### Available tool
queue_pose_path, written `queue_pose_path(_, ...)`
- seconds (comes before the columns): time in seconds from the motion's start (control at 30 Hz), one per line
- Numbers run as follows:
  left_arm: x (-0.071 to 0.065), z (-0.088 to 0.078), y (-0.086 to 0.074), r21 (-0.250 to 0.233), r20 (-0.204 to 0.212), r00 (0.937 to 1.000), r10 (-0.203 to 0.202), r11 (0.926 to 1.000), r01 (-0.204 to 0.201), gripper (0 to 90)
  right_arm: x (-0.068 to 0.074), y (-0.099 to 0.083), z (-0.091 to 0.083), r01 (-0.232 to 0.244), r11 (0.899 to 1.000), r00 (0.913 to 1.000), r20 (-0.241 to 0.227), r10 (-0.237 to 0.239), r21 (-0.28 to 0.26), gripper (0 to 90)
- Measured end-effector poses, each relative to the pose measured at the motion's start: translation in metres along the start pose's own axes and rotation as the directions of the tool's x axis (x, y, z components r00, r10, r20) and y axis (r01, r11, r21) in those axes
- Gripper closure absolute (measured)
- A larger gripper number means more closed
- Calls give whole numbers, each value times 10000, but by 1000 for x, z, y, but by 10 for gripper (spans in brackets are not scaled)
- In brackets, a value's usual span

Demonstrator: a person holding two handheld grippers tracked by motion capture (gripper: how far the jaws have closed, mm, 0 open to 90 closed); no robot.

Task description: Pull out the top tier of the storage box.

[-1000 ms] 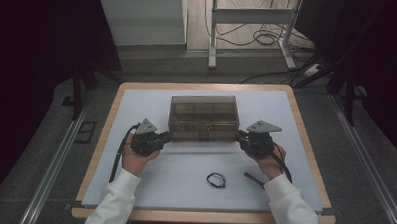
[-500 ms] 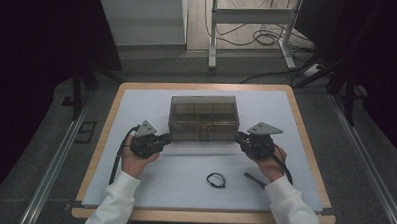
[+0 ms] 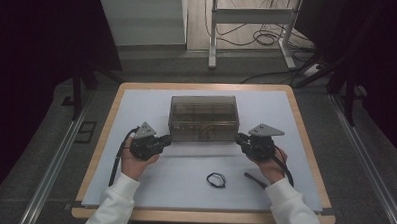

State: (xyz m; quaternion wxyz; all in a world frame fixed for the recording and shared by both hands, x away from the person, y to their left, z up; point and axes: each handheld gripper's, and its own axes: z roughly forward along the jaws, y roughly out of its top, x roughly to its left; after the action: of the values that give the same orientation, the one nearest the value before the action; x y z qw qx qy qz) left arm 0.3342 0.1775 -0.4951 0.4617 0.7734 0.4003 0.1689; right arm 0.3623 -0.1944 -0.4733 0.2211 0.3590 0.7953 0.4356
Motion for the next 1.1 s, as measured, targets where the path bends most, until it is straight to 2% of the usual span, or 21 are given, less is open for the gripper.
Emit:
queue_pose_path(0.3,-2,-3,-4,-86,168,9998,-144,9999,145,799,2,-3,-3,8,10000,10000,12,-8,4,761)
queue_pose_path(1.1,-6,-8,-13,-114,162,9997,-177,9998,179,800,11,-11,-11,36,10000,10000,-91,-37,-25,766)
